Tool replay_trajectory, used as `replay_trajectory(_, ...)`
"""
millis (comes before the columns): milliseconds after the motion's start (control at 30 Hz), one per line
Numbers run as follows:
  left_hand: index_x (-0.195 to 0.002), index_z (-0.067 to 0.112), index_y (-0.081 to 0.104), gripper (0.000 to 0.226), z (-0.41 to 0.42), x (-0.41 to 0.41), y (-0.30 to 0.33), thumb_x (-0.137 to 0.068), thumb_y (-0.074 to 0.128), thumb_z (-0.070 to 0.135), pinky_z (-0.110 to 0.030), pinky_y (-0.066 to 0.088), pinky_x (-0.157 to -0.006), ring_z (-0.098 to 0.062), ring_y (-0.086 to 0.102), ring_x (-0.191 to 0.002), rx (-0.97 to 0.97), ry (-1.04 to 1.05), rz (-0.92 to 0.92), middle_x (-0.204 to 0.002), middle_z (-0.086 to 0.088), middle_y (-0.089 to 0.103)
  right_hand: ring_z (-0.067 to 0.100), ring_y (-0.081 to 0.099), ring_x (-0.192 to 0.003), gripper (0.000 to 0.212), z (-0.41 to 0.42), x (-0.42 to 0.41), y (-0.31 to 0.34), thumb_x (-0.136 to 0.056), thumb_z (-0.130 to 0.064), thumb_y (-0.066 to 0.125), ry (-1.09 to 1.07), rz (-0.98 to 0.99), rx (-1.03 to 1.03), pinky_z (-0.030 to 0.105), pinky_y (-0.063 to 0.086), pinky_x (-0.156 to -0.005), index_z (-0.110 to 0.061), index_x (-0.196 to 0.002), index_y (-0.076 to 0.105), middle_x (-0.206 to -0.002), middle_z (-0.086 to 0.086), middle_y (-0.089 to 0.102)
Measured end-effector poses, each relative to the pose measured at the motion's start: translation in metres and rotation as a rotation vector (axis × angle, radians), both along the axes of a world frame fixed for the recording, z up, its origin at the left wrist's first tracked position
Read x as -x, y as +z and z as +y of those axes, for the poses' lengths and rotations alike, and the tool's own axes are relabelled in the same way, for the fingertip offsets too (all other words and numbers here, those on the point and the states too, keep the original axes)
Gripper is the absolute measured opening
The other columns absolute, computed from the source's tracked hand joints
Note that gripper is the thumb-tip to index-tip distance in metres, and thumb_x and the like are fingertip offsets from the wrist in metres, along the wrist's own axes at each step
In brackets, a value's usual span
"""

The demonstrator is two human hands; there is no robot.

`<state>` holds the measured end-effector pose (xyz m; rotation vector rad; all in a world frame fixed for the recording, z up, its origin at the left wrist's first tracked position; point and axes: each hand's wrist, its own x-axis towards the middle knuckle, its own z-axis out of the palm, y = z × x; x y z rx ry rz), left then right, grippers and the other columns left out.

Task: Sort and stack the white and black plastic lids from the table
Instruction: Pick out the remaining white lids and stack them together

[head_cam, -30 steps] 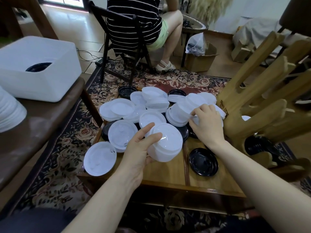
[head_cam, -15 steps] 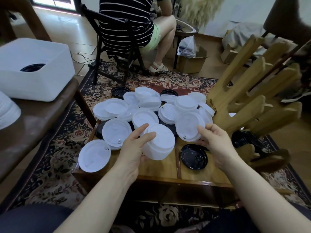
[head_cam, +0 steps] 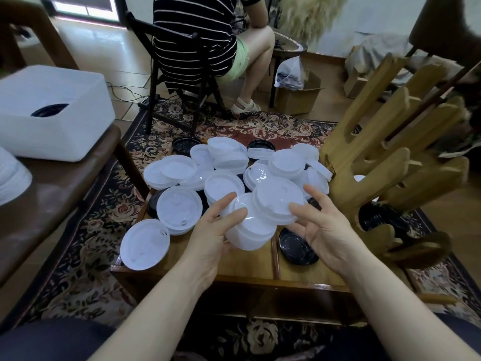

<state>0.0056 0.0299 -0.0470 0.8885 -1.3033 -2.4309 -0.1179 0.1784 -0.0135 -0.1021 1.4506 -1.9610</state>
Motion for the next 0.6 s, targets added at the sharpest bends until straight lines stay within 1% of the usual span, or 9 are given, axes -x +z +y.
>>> replay_trajectory(100, -0.127, 0.032, 0.064, 0.063, 0.0017, -0.001, 0.002, -0.066, 0.078, 0.028, -0.047, 0.054, -0.098, -0.019, 0.067, -0.112, 0.021, -0.001, 0.001, -0.124, 0.006, 0.07, 0.027, 0.072, -0.092, 0.068, -0.0017, -0.0053, 0.0015, -0.079, 0.0, 0.073, 0.136, 0.242, -0.202, 0.035, 0.062, -0.073, -0.028, -0.136, 0.046, -0.111, 0.017, 0.069)
replay_trajectory(167, -0.126, 0.032, 0.066, 0.064, 0.0019, -0.0022, 0.0022, -0.063, 0.078, 0.03, -0.046, 0.054, -0.097, -0.019, 0.067, -0.112, 0.019, -0.012, -0.008, -0.123, 0.004, 0.071, 0.027, 0.071, -0.091, 0.064, -0.0011, -0.0059, 0.002, -0.08, -0.015, 0.077, 0.246, 0.39, -0.361, 0.032, 0.06, -0.065, -0.028, -0.135, 0.048, -0.111, 0.016, 0.068)
replay_trajectory(200, -0.125, 0.032, 0.067, 0.064, 0.0019, -0.0025, 0.0021, -0.062, 0.077, 0.031, -0.046, 0.054, -0.096, -0.02, 0.067, -0.112, 0.01, -0.013, -0.013, -0.123, 0.003, 0.071, 0.023, 0.07, -0.092, 0.062, -0.0007, -0.0055, 0.0006, -0.078, -0.025, 0.079, 0.275, 0.47, -0.442, 0.029, 0.057, -0.063, -0.029, -0.133, 0.05, -0.112, 0.011, 0.067)
replay_trajectory(233, -0.125, 0.032, 0.067, 0.063, 0.0016, -0.0029, 0.002, -0.062, 0.076, 0.031, -0.046, 0.054, -0.097, -0.021, 0.066, -0.113, 0.003, -0.013, -0.017, -0.123, 0.002, 0.071, 0.017, 0.069, -0.094, 0.061, -0.0003, -0.0056, -0.0004, -0.075, -0.036, 0.079, 0.284, 0.542, -0.518, 0.028, 0.055, -0.066, -0.029, -0.13, 0.051, -0.115, 0.003, 0.066)
replay_trajectory(267, -0.125, 0.031, 0.067, 0.063, 0.0013, -0.0029, 0.0021, -0.062, 0.076, 0.031, -0.048, 0.053, -0.098, -0.022, 0.066, -0.113, -0.002, -0.011, -0.017, -0.123, 0.001, 0.07, 0.012, 0.067, -0.098, 0.063, 0.0001, -0.0057, -0.0019, -0.072, -0.044, 0.079, 0.282, 0.594, -0.566, 0.027, 0.054, -0.074, -0.03, -0.128, 0.051, -0.118, -0.005, 0.064)
replay_trajectory(367, -0.124, 0.03, 0.068, 0.06, 0.0016, -0.0023, 0.0045, -0.065, 0.074, 0.028, -0.049, 0.051, -0.099, -0.025, 0.066, -0.114, -0.013, -0.018, -0.009, -0.121, 0.0, 0.072, 0.002, 0.053, -0.119, 0.074, 0.0018, -0.0071, -0.0048, -0.071, -0.053, 0.08, 0.286, 0.639, -0.525, 0.035, 0.048, -0.102, -0.036, -0.133, 0.044, -0.132, -0.017, 0.053)
replay_trajectory(467, -0.124, 0.029, 0.068, 0.059, 0.0041, -0.0022, 0.0058, -0.065, 0.072, 0.027, -0.045, 0.054, -0.092, -0.027, 0.067, -0.113, -0.01, -0.032, -0.009, -0.119, -0.001, 0.073, 0.0, 0.047, -0.129, 0.072, 0.0028, -0.0084, -0.0046, -0.079, -0.042, 0.077, 0.357, 0.686, -0.407, 0.038, 0.042, -0.11, -0.044, -0.14, 0.04, -0.14, -0.024, 0.046)
replay_trajectory(567, -0.126, 0.028, 0.066, 0.06, 0.0042, -0.0028, 0.0078, -0.066, 0.073, 0.027, -0.039, 0.057, -0.084, -0.024, 0.069, -0.107, -0.039, -0.022, 0.002, -0.12, -0.002, 0.073, -0.001, 0.04, -0.135, 0.08, 0.0023, -0.0084, -0.0019, -0.074, -0.047, 0.078, 0.429, 0.765, -0.407, 0.036, 0.037, -0.114, -0.044, -0.143, 0.039, -0.143, -0.026, 0.041)
replay_trajectory(600, -0.127, 0.028, 0.066, 0.06, 0.0039, -0.0032, 0.0089, -0.067, 0.073, 0.028, -0.038, 0.058, -0.082, -0.023, 0.069, -0.106, -0.051, -0.018, 0.011, -0.12, -0.002, 0.073, -0.001, 0.038, -0.135, 0.082, 0.002, -0.0084, -0.0016, -0.073, -0.045, 0.079, 0.446, 0.783, -0.423, 0.036, 0.036, -0.115, -0.042, -0.144, 0.037, -0.144, -0.026, 0.039)
